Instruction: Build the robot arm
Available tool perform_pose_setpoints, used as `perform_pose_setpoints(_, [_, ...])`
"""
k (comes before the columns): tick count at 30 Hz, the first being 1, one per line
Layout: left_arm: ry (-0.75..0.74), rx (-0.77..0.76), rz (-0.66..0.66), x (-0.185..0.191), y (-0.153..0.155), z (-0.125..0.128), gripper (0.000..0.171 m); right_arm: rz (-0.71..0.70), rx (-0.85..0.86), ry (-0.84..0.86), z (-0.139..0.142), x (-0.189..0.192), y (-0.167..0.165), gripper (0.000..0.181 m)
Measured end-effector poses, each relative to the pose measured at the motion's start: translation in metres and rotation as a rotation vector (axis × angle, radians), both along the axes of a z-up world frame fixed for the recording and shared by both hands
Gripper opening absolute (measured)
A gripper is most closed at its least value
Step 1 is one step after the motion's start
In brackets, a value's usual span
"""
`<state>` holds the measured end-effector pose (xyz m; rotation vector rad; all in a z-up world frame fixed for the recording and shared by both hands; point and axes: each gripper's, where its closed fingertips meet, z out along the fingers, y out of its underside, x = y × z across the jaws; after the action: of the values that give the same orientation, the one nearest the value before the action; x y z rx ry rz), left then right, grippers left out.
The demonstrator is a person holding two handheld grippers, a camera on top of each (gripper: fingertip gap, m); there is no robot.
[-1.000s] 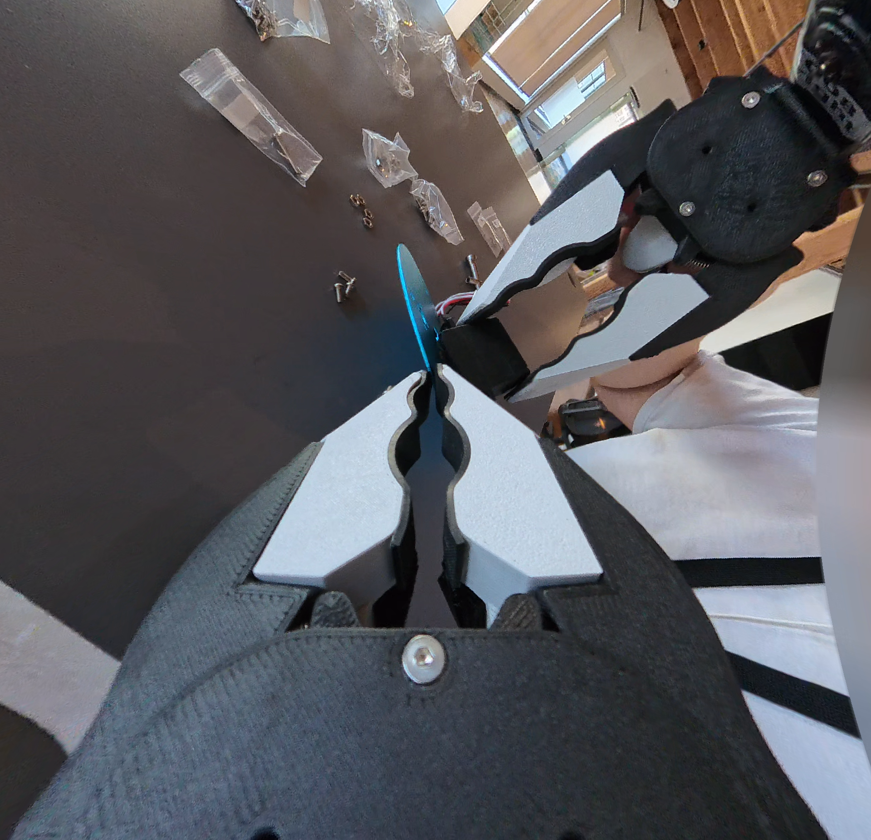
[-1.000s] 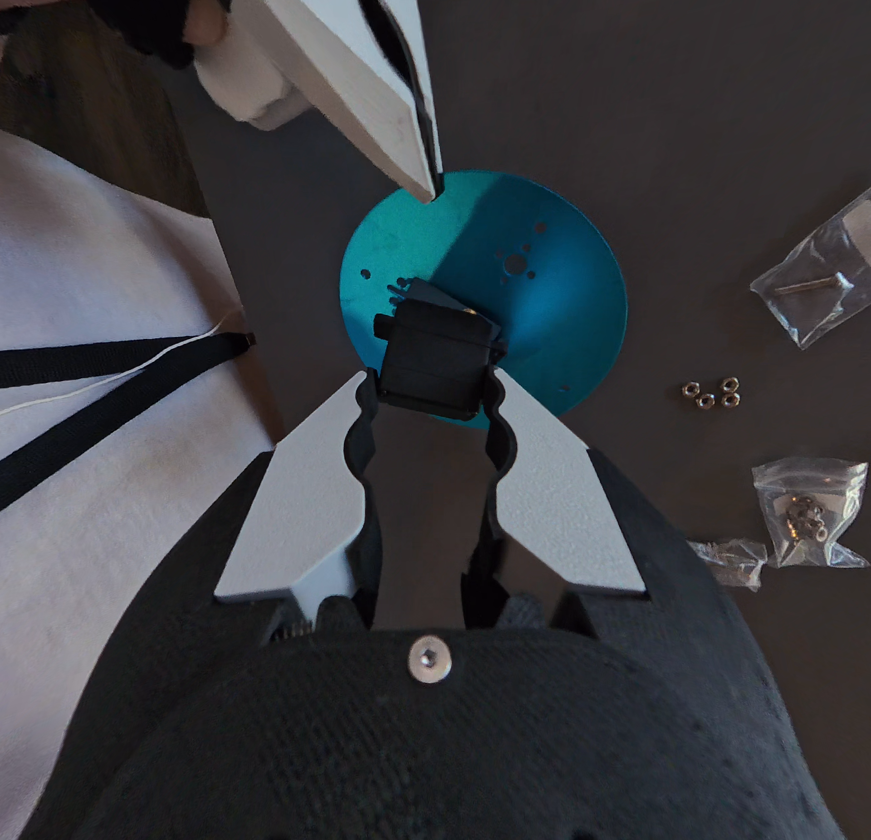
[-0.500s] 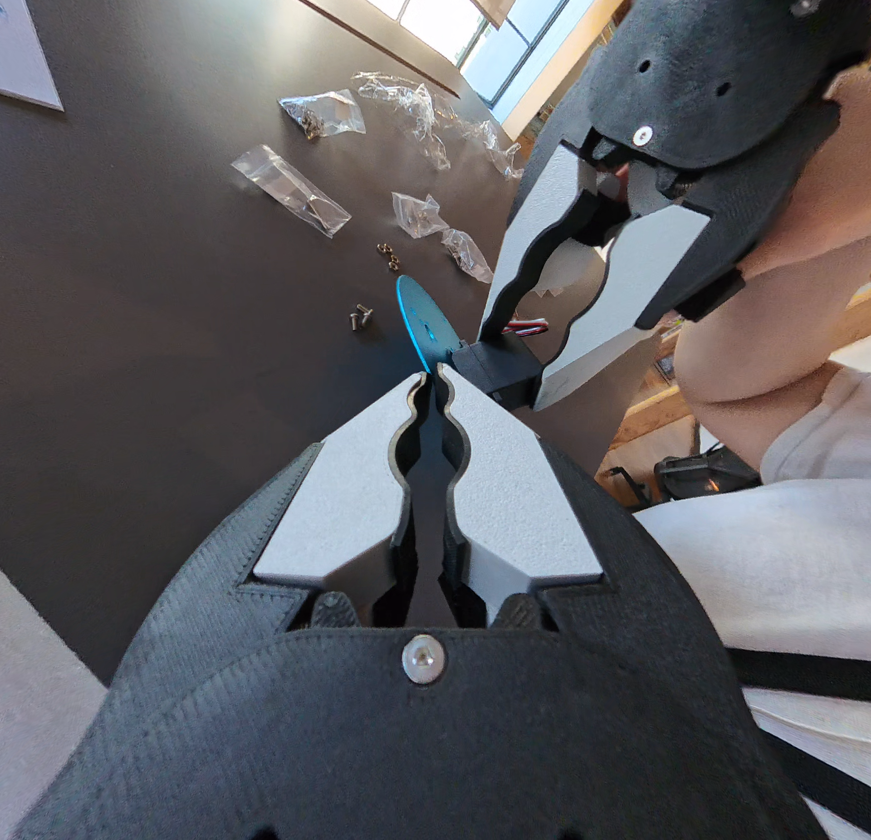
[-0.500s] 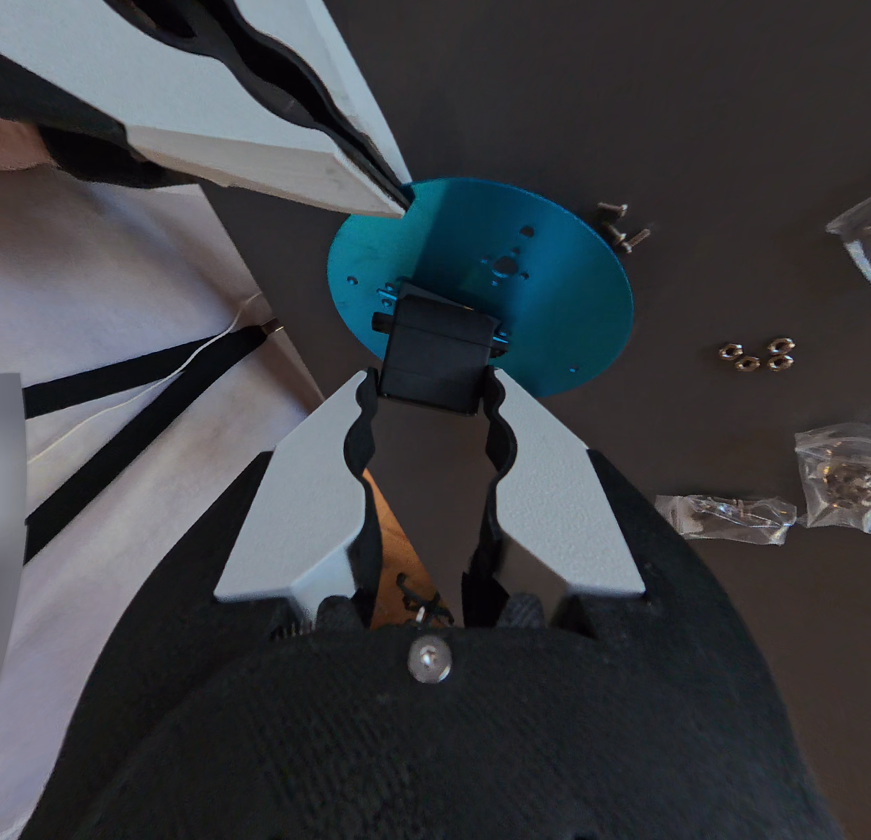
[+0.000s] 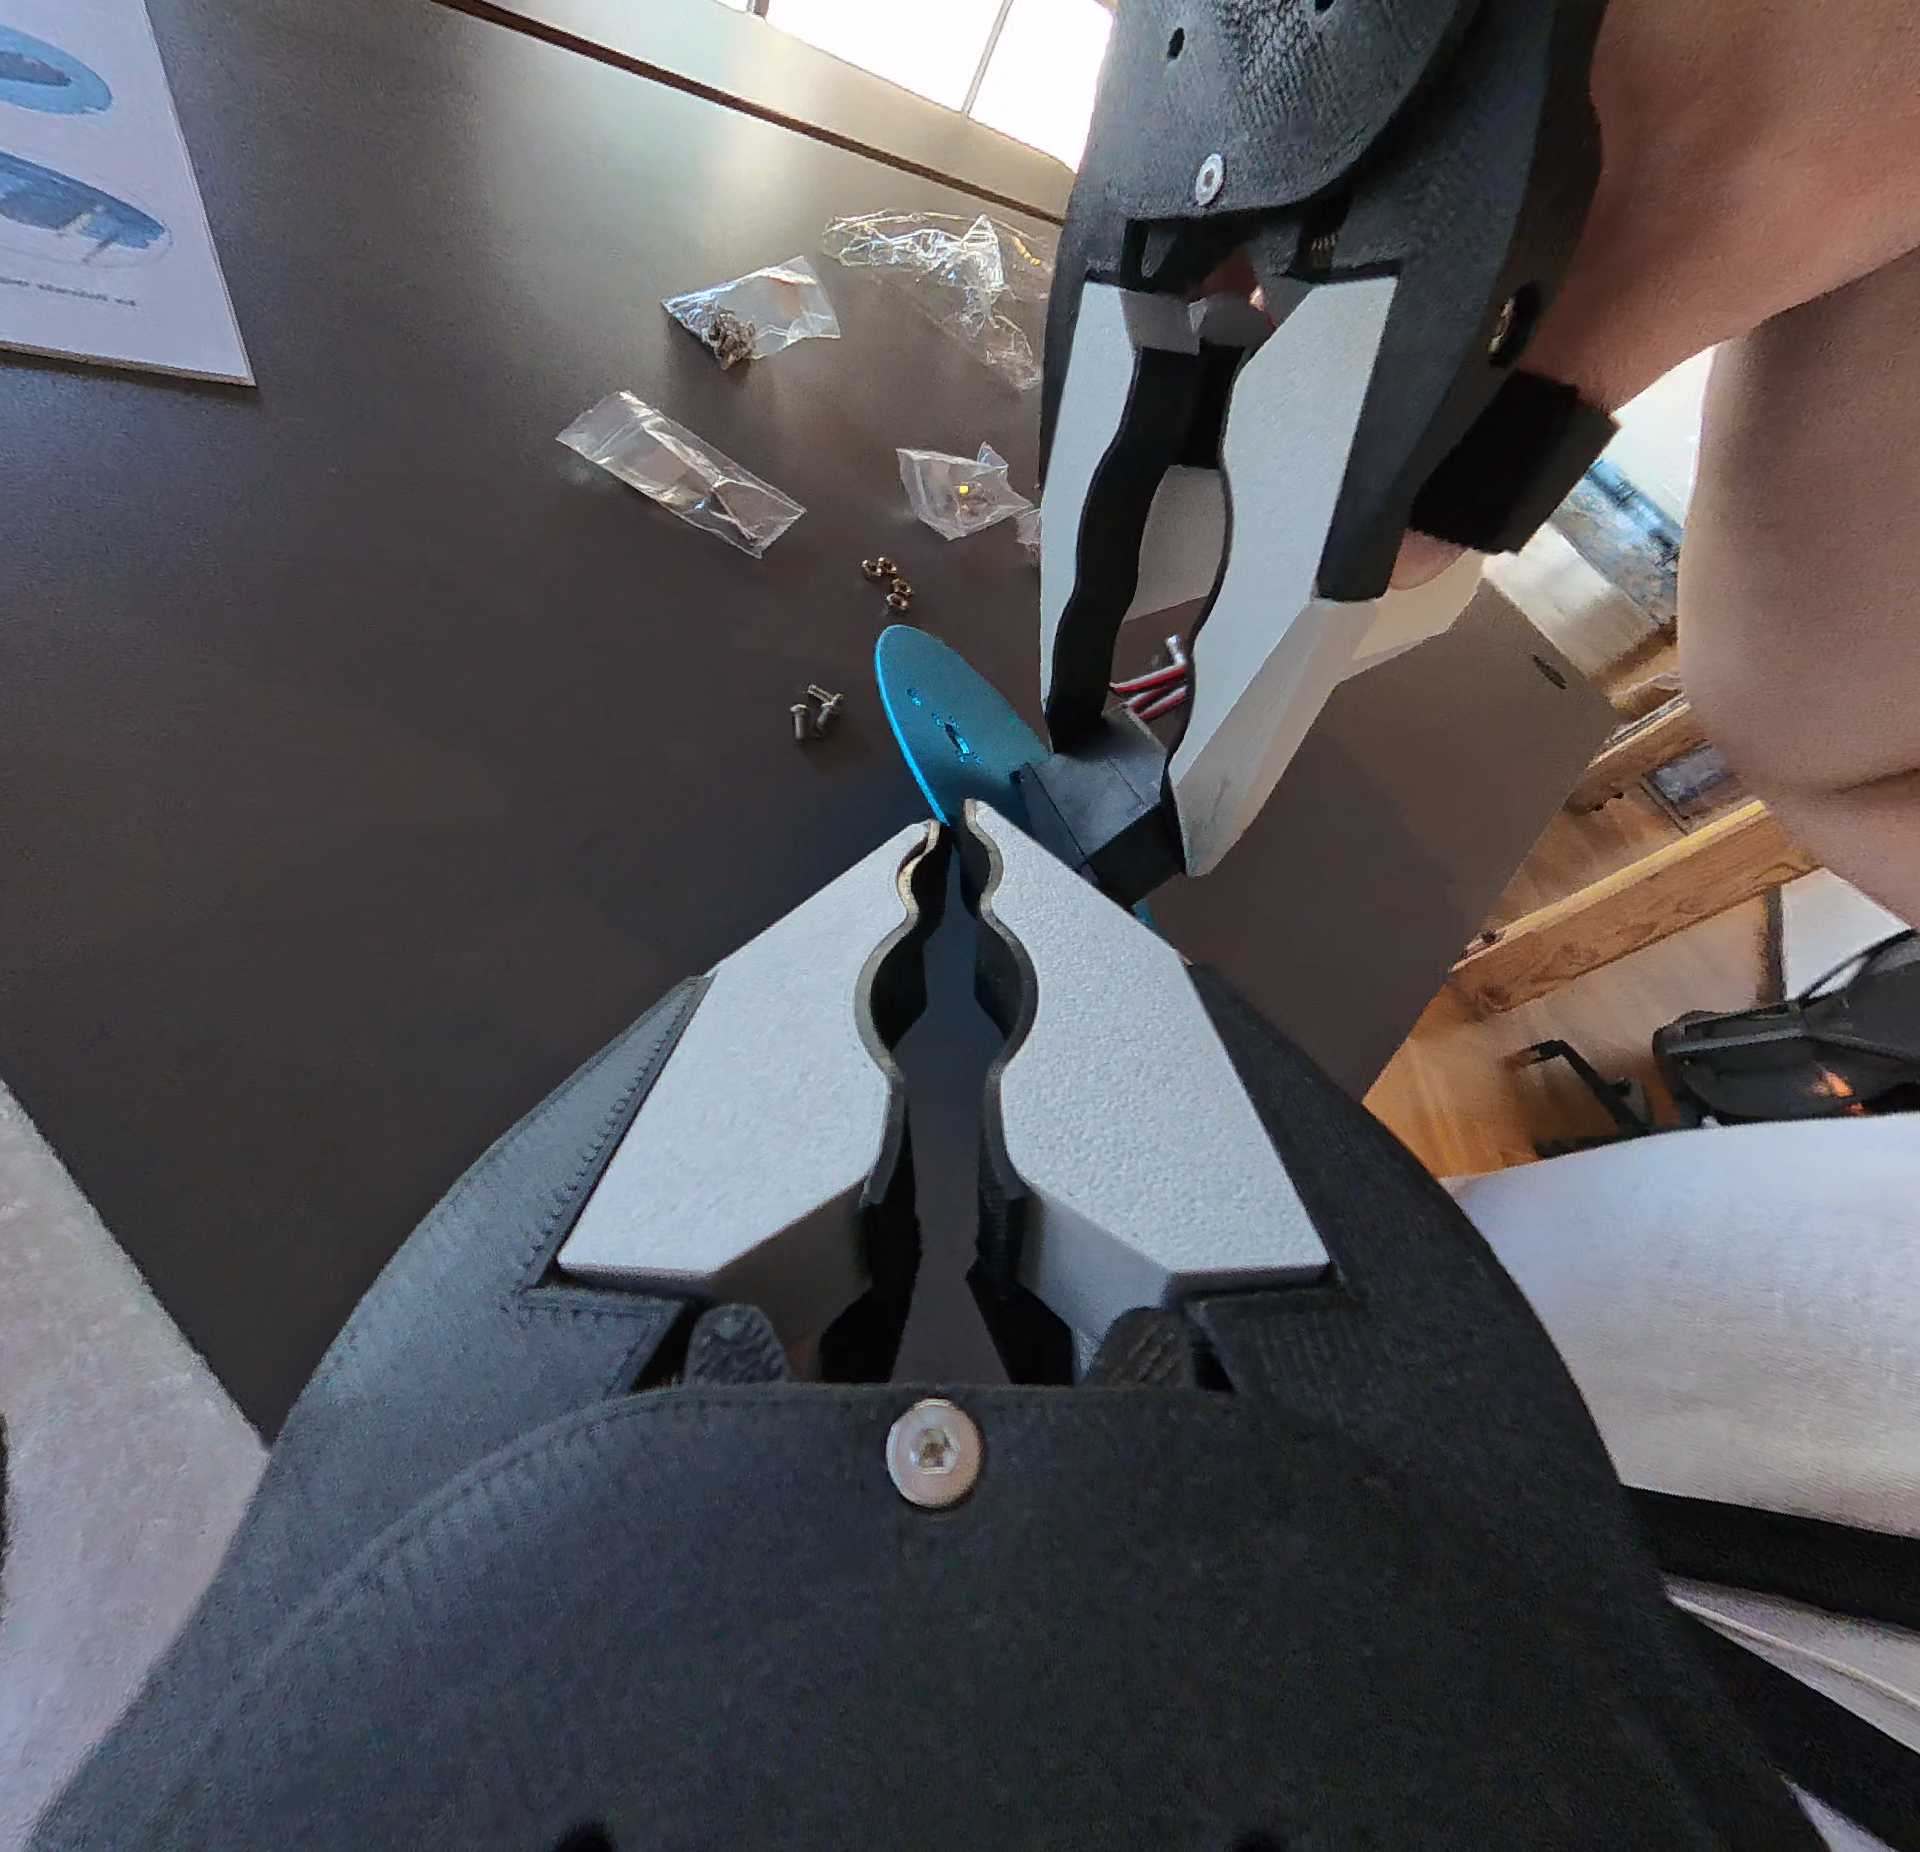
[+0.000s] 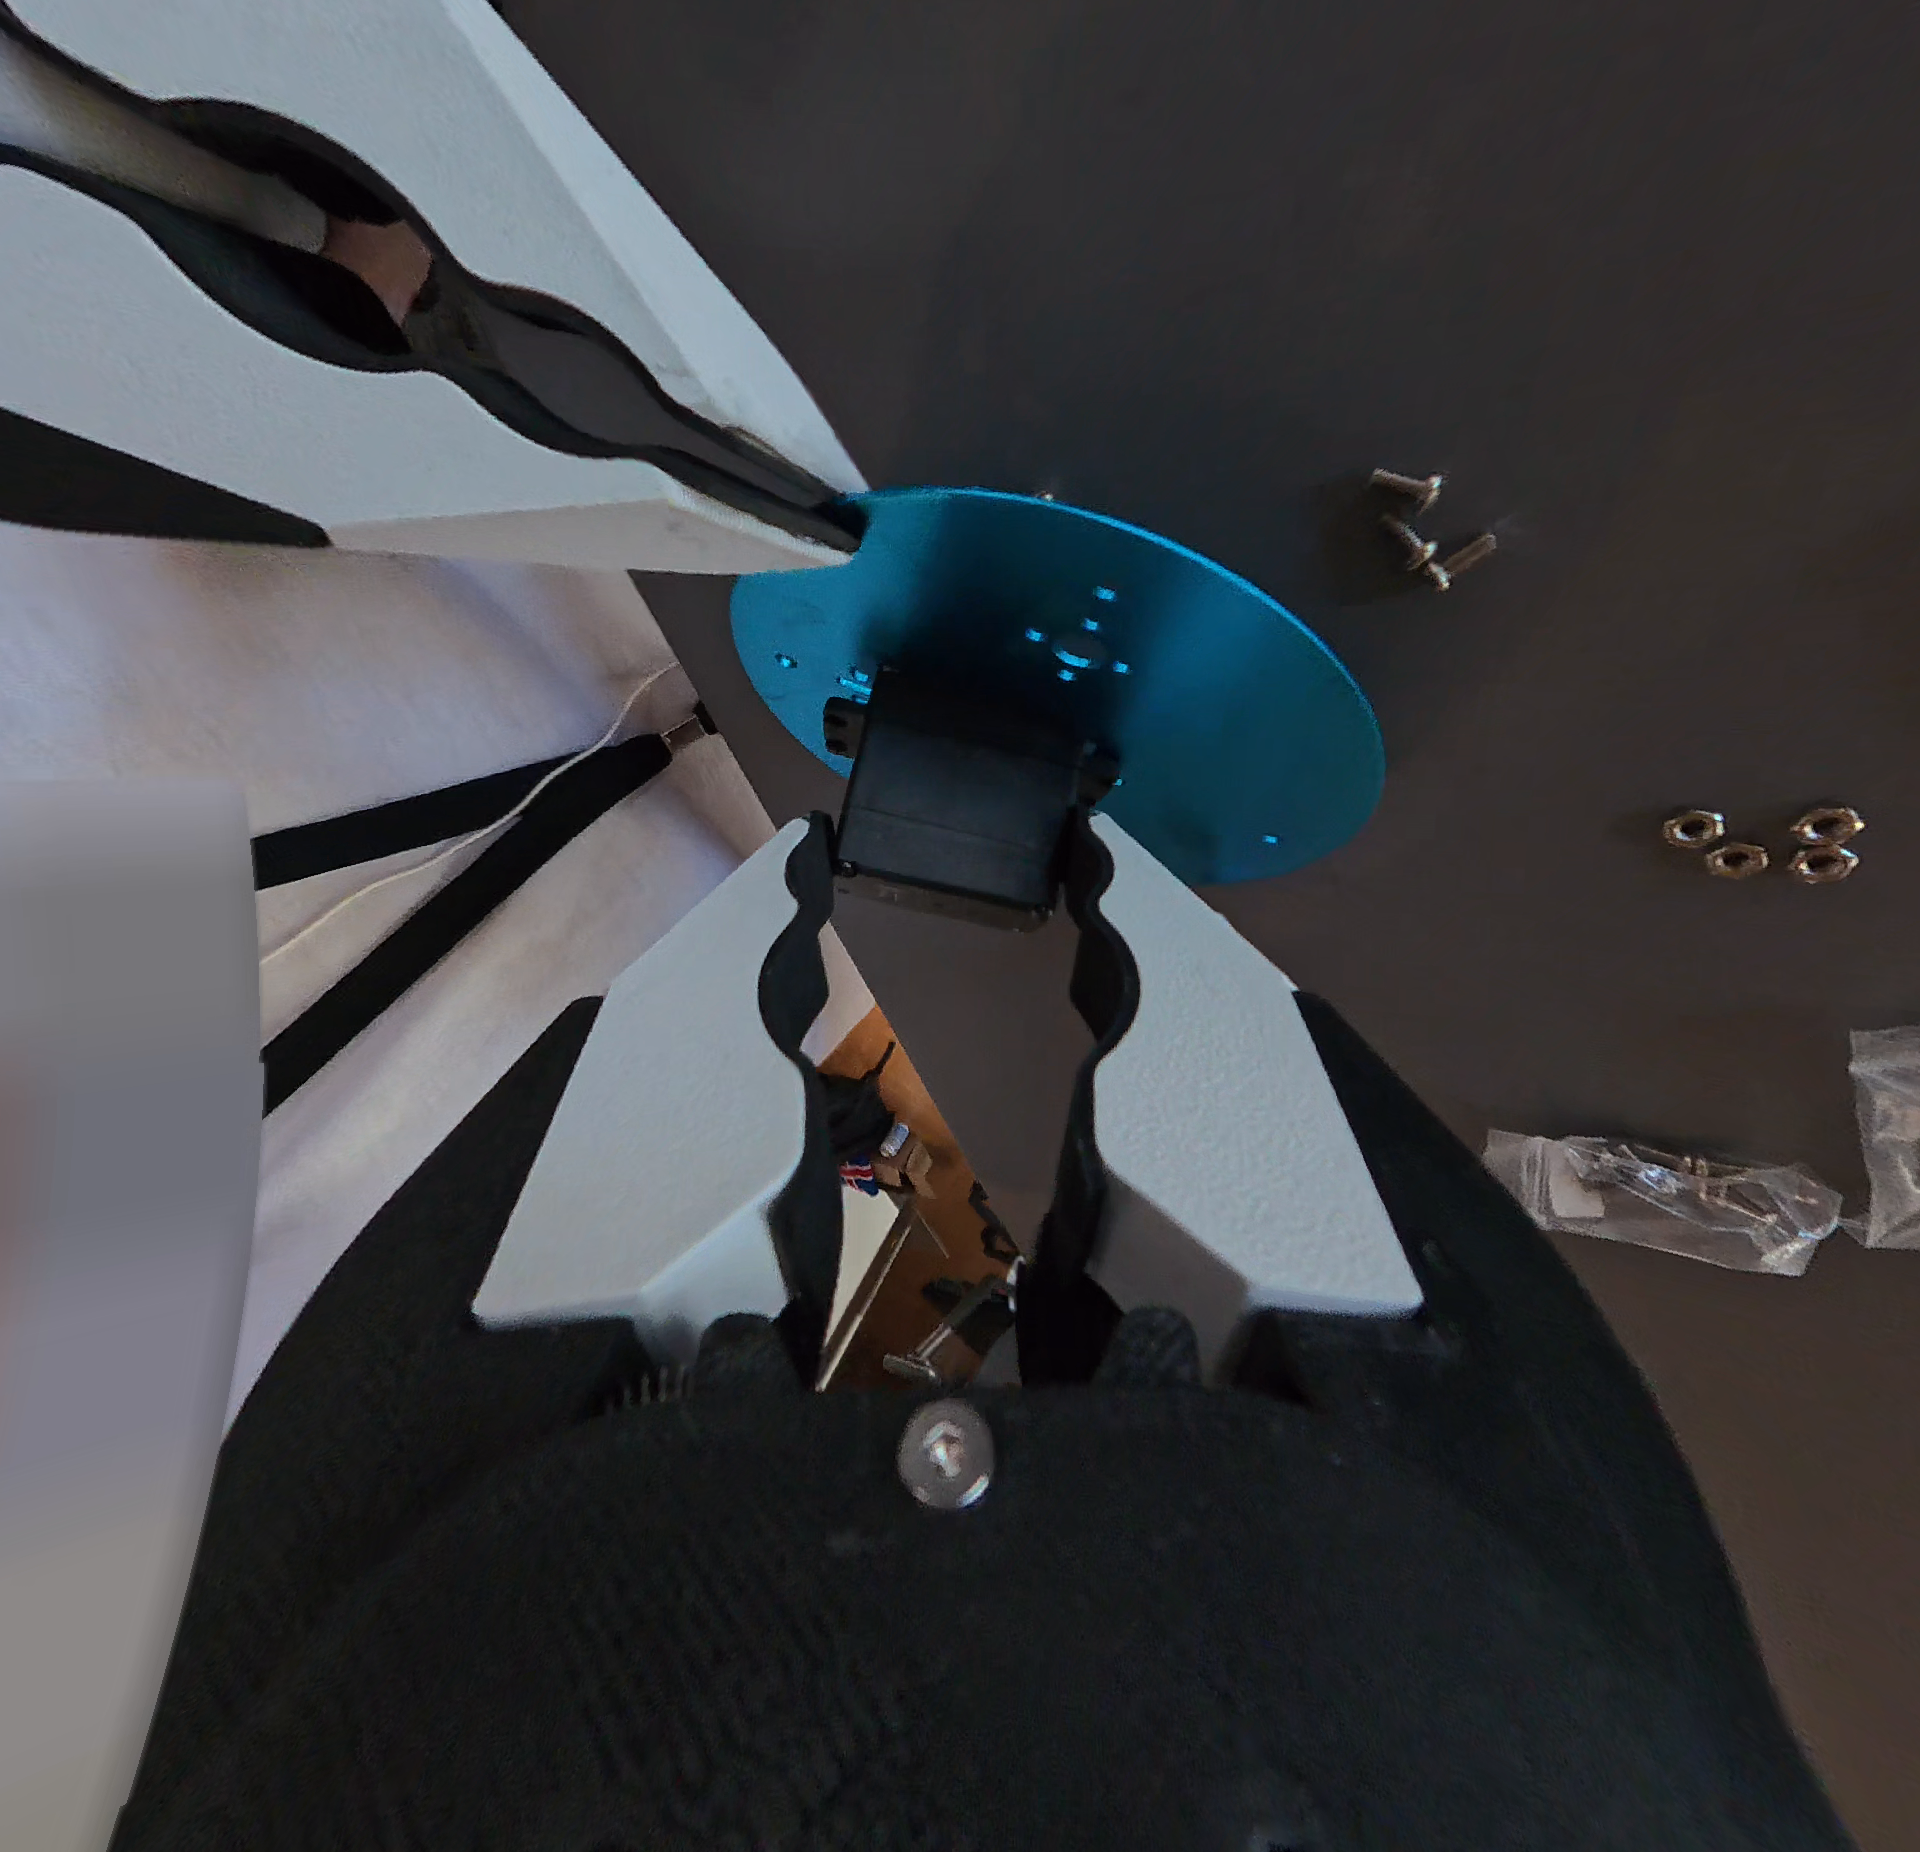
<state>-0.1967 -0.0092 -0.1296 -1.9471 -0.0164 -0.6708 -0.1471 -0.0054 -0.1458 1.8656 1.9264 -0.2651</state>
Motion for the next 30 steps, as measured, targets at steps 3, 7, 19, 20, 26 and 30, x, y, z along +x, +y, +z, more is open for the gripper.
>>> perform_pose_setpoints(3, [-0.074,0.025,-0.014,0.003,-0.001,0.005,0.000,-0.023,-0.039,0.033,0.002,0.001,0.001,0.044])
perform_pose_setpoints(7, [-0.325,0.021,-0.105,0.011,-0.003,0.013,0.003,0.004,-0.023,0.103,0.002,0.005,0.001,0.044])
perform_pose_setpoints(19, [-0.431,-0.161,-0.192,0.027,0.001,-0.008,0.005,-0.022,-0.018,0.283,-0.002,0.010,-0.002,0.044])
perform_pose_setpoints(20, [-0.406,-0.168,-0.192,0.029,0.001,-0.010,0.004,-0.020,-0.002,0.278,-0.003,0.011,-0.001,0.044])
perform_pose_setpoints(26, [-0.460,-0.215,-0.205,0.035,0.000,-0.014,0.003,0.033,0.108,0.264,-0.005,0.016,-0.001,0.044])
perform_pose_setpoints(30, [-0.438,-0.254,-0.210,0.040,0.000,-0.021,0.002,0.010,0.224,0.264,-0.011,0.016,0.002,0.045])
